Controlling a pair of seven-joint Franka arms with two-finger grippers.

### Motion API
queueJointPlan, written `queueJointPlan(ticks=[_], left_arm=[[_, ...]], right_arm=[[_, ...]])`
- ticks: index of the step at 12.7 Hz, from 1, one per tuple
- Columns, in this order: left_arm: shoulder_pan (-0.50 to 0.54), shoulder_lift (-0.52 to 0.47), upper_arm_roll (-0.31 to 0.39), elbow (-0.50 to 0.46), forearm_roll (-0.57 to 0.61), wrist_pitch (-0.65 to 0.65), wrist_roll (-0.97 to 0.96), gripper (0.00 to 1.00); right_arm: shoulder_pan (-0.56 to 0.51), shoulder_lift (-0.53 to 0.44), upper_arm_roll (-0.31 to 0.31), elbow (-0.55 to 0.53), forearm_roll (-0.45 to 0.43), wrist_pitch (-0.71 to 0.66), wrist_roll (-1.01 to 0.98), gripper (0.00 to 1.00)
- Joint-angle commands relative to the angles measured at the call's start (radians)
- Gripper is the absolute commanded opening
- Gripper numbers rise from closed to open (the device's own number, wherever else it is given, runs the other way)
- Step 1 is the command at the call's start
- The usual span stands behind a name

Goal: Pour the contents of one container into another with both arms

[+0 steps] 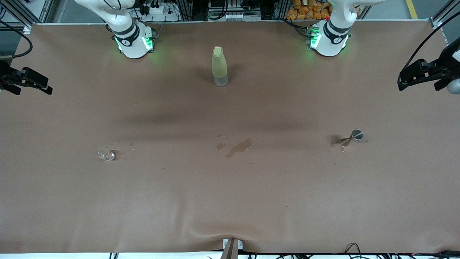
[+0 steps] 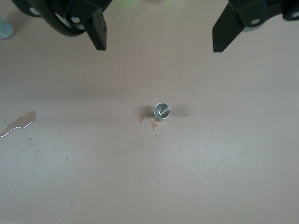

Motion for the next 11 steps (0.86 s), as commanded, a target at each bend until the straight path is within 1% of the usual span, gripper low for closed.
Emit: queueJointPlan(ticks=[1,5,7,9,11], left_arm=[[0.003,-0.007,0.001,0.009,0.019,-0.003,0.036,1.00],[0.039,-0.005,0.039,0.008,0.000,-0.003,0.222,1.00],[0.089,0.004,0.046,0.008,-0.003,0.002,0.396,1.00],[0.140,0.009,0.046,0.005,-0.014,0.040,0.477,1.00],[0.183,0.032,0.046,0.003,-0.070,0.063,0.525,1.00]], right_arm=[[-0.022,0.000,0.018,0.009,-0.005,-0.006,0.011,1.00],[-0.025,0.000,0.017,0.007,-0.006,-0.012,0.011,1.00],[-0.027,0.000,0.015,0.007,-0.006,-0.016,0.011,1.00],[-0.028,0.000,0.014,0.009,-0.006,-0.026,0.005,1.00],[-0.031,0.000,0.011,0.007,-0.006,-0.029,-0.004,1.00]])
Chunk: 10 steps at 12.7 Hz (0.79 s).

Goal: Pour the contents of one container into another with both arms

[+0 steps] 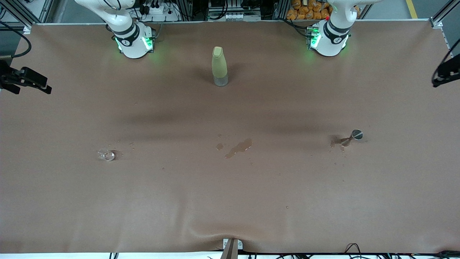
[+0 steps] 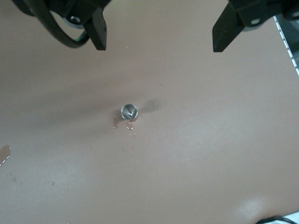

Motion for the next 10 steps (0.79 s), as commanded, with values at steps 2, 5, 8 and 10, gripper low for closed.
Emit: queueJointPlan(ticks=[2,5,8,10], left_arm=[[0.088,0.046,-0.004,0.007,-0.113,0.034,0.066,1.00],[0.151,0.091,-0.004,0.007,-0.172,0.049,0.156,1.00],[0.177,0.137,-0.004,0.007,-0.183,0.058,0.305,1.00],[0.194,0.161,-0.004,0.005,-0.227,0.091,0.411,1.00]], right_arm=[[-0.035,0.000,0.012,0.007,-0.006,-0.014,-0.013,1.00],[-0.063,0.000,0.011,0.009,-0.006,-0.012,-0.092,1.00],[-0.065,0.001,-0.014,0.009,-0.020,-0.005,-0.253,1.00],[-0.066,0.012,-0.058,0.007,-0.020,-0.002,-0.431,1.00]])
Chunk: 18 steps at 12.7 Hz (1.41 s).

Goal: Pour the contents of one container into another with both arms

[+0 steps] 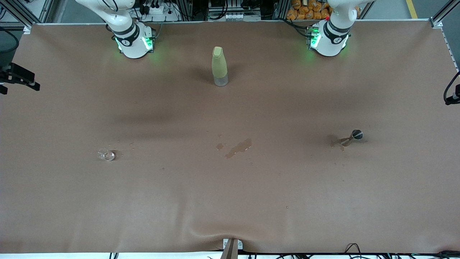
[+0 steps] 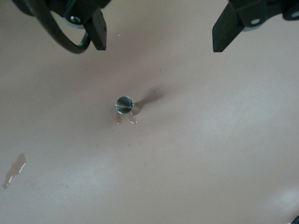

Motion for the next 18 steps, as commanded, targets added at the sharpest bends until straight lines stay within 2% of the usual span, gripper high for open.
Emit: queueJointPlan(ticks=[1,4,6,9,10,11,12,13,15,16,18], left_arm=[[0.041,0.037,-0.005,0.007,-0.090,0.028,0.126,1.00],[0.097,0.103,-0.005,0.004,-0.202,0.026,0.256,1.00],[0.154,0.166,-0.005,0.002,-0.300,0.026,0.371,1.00],[0.180,0.217,-0.006,0.002,-0.343,0.025,0.526,1.00],[0.188,0.243,-0.008,0.002,-0.377,0.017,0.612,1.00],[0.217,0.287,-0.006,-0.007,-0.458,0.009,0.739,1.00],[0.252,0.344,-0.011,-0.011,-0.553,-0.001,0.833,1.00],[0.260,0.379,-0.011,-0.011,-0.593,-0.015,0.865,1.00],[0.249,0.389,-0.014,-0.013,-0.595,-0.023,0.919,1.00],[0.248,0.401,-0.016,-0.022,-0.610,-0.026,1.024,1.00],[0.256,0.419,-0.034,-0.089,-0.635,-0.027,1.178,1.00]], right_arm=[[-0.019,0.016,-0.047,0.007,-0.013,0.004,-0.228,1.00],[-0.028,0.032,-0.101,0.007,-0.012,0.020,-0.504,1.00],[-0.058,0.042,-0.113,0.006,-0.010,0.056,-0.741,1.00],[-0.089,0.071,-0.132,0.002,-0.006,0.125,-1.096,1.00],[-0.091,0.078,-0.139,0.002,-0.004,0.144,-1.209,1.00],[-0.098,0.085,-0.139,0.001,-0.003,0.165,-1.306,1.00],[-0.108,0.089,-0.139,-0.001,0.000,0.184,-1.376,1.00],[-0.114,0.092,-0.139,-0.001,0.000,0.198,-1.416,1.00],[-0.115,0.100,-0.144,0.001,0.000,0.210,-1.450,1.00],[-0.115,0.101,-0.142,0.001,0.000,0.210,-1.456,1.00],[-0.115,0.115,-0.142,0.001,0.006,0.219,-1.509,1.00]])
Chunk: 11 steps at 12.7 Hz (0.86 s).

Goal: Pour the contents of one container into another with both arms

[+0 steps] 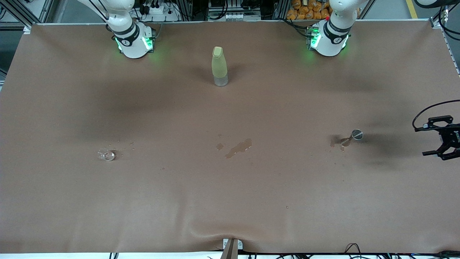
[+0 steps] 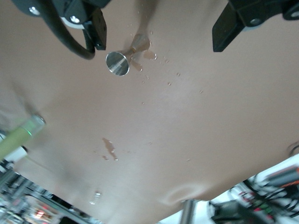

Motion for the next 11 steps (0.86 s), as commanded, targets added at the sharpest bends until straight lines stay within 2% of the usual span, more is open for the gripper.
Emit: queueJointPlan(ticks=[1,3,6,11], left_arm=[[0.005,0.013,-0.014,-0.054,-0.034,-0.011,0.182,1.00],[0.005,0.061,-0.017,-0.064,-0.040,-0.011,0.273,1.00],[0.005,0.163,-0.055,-0.067,-0.100,-0.078,0.437,1.00],[0.008,0.271,-0.053,-0.058,-0.151,-0.075,0.540,1.00]], right_arm=[[-0.020,0.022,0.009,0.001,0.012,0.023,-0.071,1.00],[-0.043,0.060,-0.001,0.000,0.117,0.023,-0.146,1.00],[-0.046,0.170,-0.064,0.000,0.306,0.021,-0.301,1.00],[-0.035,0.339,-0.135,0.000,0.587,0.012,-0.536,1.00]])
